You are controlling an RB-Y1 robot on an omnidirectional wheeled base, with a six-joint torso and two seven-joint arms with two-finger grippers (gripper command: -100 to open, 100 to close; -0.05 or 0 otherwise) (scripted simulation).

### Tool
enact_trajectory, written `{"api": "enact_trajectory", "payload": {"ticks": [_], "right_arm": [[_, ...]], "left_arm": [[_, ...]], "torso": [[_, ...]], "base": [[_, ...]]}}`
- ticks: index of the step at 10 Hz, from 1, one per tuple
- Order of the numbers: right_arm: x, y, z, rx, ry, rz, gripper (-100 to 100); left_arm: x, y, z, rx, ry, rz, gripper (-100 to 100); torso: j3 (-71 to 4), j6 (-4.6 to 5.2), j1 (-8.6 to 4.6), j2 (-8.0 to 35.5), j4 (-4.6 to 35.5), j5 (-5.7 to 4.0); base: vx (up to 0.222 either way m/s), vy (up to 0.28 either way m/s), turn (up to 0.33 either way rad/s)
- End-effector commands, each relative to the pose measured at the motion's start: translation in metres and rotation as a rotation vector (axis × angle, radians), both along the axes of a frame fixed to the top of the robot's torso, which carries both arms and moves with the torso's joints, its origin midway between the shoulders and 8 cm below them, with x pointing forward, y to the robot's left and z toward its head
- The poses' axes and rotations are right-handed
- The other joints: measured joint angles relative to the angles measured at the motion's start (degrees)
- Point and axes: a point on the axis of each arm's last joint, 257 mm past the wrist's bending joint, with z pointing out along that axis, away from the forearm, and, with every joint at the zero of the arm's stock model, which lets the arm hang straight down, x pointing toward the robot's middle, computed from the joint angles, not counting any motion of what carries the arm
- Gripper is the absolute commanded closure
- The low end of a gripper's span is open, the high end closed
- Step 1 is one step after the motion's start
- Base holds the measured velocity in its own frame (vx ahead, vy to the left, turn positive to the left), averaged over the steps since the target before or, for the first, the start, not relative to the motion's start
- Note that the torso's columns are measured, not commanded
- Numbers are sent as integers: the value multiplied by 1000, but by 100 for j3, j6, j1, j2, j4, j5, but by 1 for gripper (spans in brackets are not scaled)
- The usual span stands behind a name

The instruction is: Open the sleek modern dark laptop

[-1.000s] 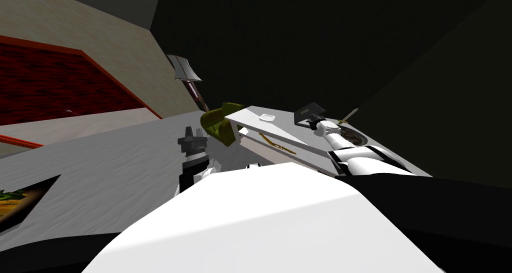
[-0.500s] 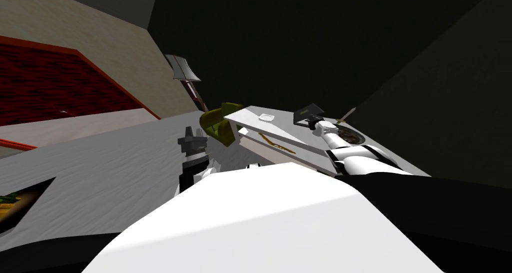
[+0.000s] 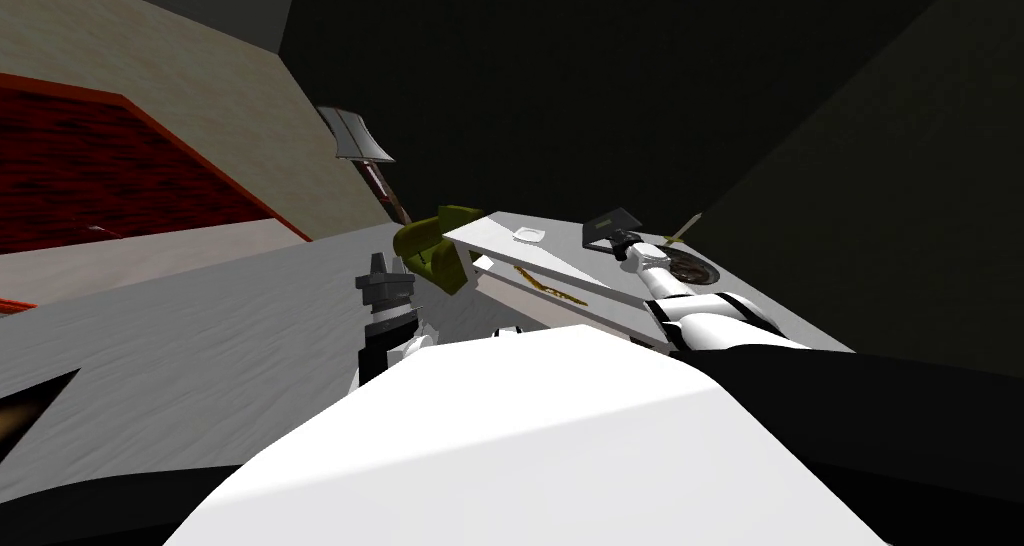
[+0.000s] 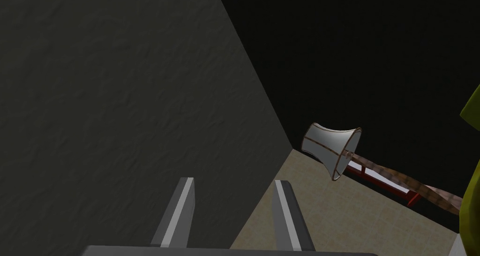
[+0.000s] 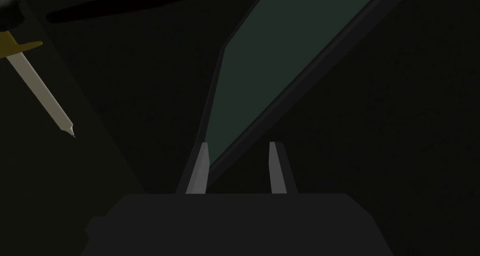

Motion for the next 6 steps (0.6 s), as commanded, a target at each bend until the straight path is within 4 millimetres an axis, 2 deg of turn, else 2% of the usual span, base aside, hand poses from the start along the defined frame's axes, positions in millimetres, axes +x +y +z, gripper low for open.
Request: {"api": "enact_trajectory", "payload": {"ticks": [1, 3, 4, 6], "right_arm": [[3, 22, -25, 46, -6, 35, 100], [4, 23, -26, 40, -2, 36, 100], [4, 34, -33, 61, -17, 58, 100], [6, 40, -40, 76, -16, 63, 100]], "left_arm": [[0, 0, 0, 0, 0, 0, 0], [0, 0, 0, 0, 0, 0, 0], [0, 0, 0, 0, 0, 0, 0], [0, 0, 0, 0, 0, 0, 0]], "torso": [[4, -6, 11, 1, -9, -10], [-2, -25, 8, -5, -14, -14], [-3, -24, 12, -7, -16, -15], [-4, -22, 17, -11, -24, -22]], "base": [[53, -32, -65], [7, -9, 4], [38, -24, -110], [47, -19, -57]]}}
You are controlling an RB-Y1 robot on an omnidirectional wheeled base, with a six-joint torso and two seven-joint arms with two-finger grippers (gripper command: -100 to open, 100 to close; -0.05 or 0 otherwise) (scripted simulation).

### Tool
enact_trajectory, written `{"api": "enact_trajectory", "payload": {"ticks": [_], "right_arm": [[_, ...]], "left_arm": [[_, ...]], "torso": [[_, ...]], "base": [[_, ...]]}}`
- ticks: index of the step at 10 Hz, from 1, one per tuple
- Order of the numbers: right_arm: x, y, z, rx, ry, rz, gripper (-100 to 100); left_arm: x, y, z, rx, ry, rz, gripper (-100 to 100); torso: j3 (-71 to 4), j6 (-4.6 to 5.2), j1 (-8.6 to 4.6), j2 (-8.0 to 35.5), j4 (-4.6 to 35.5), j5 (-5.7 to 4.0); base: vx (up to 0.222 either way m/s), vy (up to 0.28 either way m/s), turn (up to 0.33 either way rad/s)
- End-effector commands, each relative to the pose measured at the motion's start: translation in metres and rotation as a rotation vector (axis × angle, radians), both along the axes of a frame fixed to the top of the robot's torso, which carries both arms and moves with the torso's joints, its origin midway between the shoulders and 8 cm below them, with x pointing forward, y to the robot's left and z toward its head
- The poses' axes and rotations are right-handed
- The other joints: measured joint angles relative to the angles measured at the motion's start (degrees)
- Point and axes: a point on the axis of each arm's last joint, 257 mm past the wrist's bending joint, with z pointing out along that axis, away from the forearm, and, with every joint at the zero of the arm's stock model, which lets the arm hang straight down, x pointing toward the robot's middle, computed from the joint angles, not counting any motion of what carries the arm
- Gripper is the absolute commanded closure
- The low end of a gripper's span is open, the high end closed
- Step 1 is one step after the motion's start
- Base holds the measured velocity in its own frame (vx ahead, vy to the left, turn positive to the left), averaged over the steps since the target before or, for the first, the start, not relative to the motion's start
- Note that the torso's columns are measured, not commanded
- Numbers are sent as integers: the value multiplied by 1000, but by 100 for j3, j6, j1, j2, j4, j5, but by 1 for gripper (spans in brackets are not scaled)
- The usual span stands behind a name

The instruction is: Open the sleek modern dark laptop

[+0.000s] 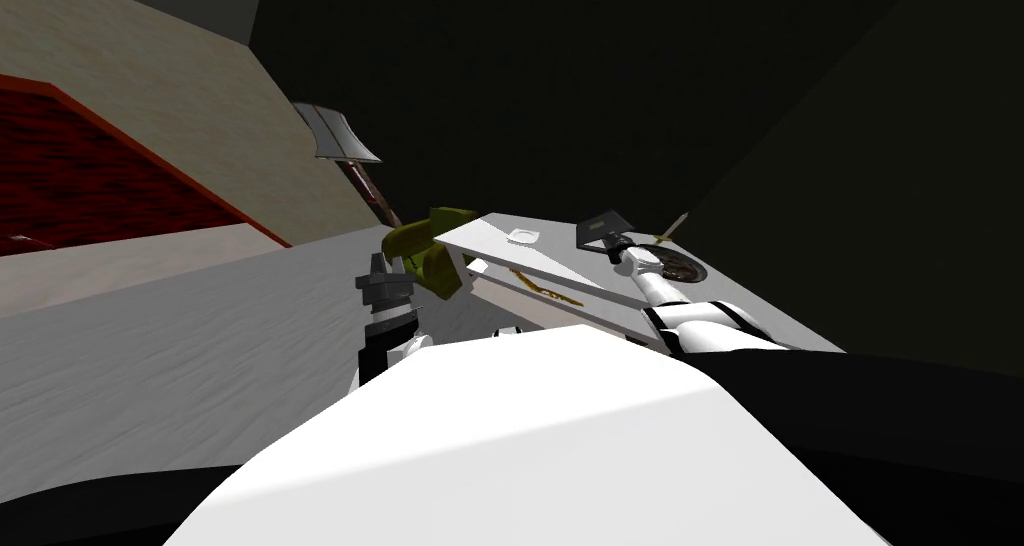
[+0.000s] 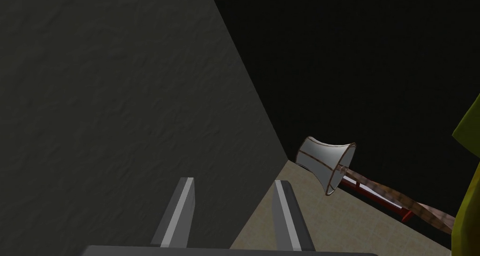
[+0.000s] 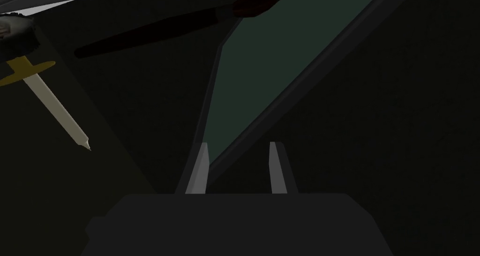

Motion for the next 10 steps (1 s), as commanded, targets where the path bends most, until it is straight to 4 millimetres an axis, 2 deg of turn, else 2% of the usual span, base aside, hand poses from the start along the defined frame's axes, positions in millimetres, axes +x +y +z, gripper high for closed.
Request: {"api": "enact_trajectory", "payload": {"ticks": [1, 2, 6, 7, 8, 9, 10], "right_arm": [[2, 9, -23, 18, 21, 16, 100], [3, 23, -34, 48, 6, 39, 100], [3, 26, -37, 53, 7, 41, 100], [3, 41, -49, 88, -8, 63, 100], [3, 39, -47, 85, -10, 61, 100], [-1, 14, -16, 68, -28, 34, -100], [-2, 6, -10, 66, -26, 29, -100]], "left_arm": [[0, 0, 0, 0, 0, 0, 0], [0, 0, 0, 0, 0, 0, 0], [0, 0, 0, 0, 0, 0, 0], [0, 0, 0, 0, 0, 0, 0], [0, 0, 0, 0, 0, 0, 0], [0, 0, 0, 0, 0, 0, 0], [0, 0, 0, 0, 0, 0, 0]], "torso": [[-7, -17, 2, -9, -4, 3], [-14, -13, 3, -16, -8, 9], [-21, -26, 14, -29, -19, 6], [-20, -28, 16, -29, -18, 4], [-15, -15, 18, -27, -24, -9], [-21, -24, 3, -33, -17, -5], [-3, 5, 14, 4, 23, 31]], "base": [[1, 1, 17], [39, -30, -108], [17, -7, -27], [54, -30, -117], [61, -15, -79], [-10, 43, 60], [-35, 74, 93]]}}
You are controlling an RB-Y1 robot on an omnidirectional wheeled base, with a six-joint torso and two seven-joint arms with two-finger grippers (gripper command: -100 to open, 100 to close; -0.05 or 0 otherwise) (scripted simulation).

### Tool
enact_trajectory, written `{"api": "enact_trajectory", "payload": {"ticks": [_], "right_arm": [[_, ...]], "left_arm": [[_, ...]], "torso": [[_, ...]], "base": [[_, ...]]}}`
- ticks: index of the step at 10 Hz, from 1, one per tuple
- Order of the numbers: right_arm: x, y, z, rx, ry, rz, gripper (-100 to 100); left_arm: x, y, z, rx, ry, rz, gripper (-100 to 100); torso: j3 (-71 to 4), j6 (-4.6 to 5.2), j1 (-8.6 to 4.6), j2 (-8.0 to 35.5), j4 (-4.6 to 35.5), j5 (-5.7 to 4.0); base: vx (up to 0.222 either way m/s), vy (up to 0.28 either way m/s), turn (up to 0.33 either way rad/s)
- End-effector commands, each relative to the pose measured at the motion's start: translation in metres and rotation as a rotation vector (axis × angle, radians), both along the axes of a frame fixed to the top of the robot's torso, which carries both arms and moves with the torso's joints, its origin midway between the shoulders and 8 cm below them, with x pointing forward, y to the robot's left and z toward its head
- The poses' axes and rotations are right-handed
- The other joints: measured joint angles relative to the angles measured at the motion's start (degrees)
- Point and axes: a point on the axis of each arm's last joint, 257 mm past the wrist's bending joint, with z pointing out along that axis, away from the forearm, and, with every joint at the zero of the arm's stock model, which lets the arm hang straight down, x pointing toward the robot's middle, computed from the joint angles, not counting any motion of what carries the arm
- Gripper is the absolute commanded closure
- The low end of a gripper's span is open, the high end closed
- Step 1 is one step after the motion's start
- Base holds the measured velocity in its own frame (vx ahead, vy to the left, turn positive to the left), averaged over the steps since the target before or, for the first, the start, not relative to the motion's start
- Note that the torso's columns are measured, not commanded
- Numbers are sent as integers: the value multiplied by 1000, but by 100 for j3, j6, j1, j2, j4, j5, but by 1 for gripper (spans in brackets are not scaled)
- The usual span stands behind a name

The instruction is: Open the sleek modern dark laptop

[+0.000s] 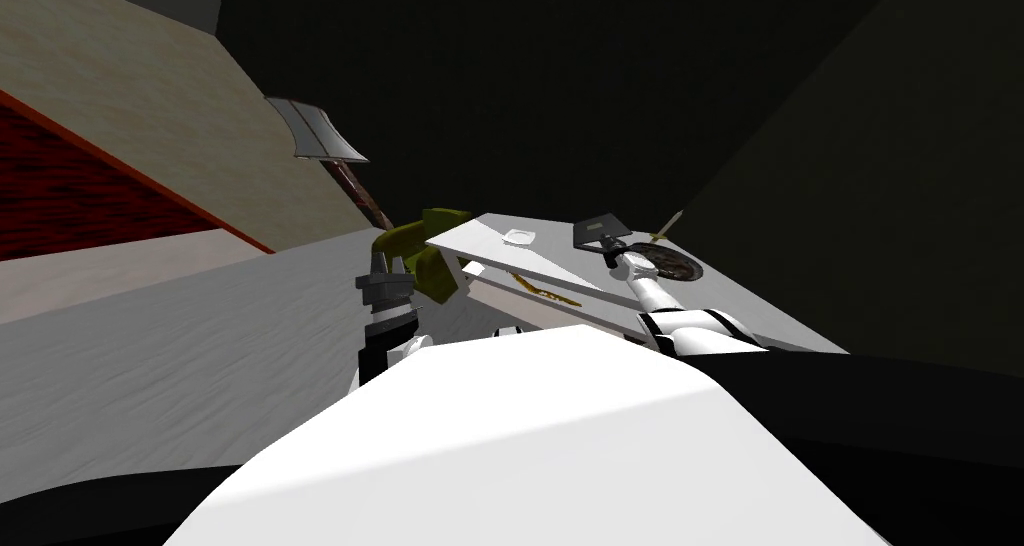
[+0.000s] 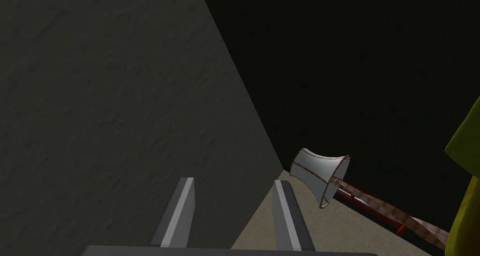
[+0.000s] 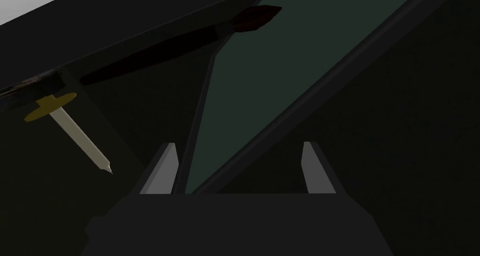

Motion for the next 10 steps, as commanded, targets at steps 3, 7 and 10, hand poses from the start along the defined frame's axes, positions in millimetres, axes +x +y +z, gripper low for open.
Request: {"api": "enact_trajectory", "payload": {"ticks": [3, 7, 10], "right_arm": [[-6, -40, 31, -12, 6, -26, -100], [-14, -67, 53, -18, 1, -50, -100], [-15, -72, 57, -16, 2, -55, 0]], "left_arm": [[0, 0, 0, 0, 0, 0, 0], [0, 0, 0, 0, 0, 0, 0], [0, 0, 0, 0, 0, 0, 0]], "torso": [[74, 44, 23, 110, 62, 37], [63, 44, 29, 95, 64, 47], [62, 44, 22, 92, 59, 39]], "base": [[-23, 63, 50], [-18, 44, 40], [-9, 24, 16]]}}
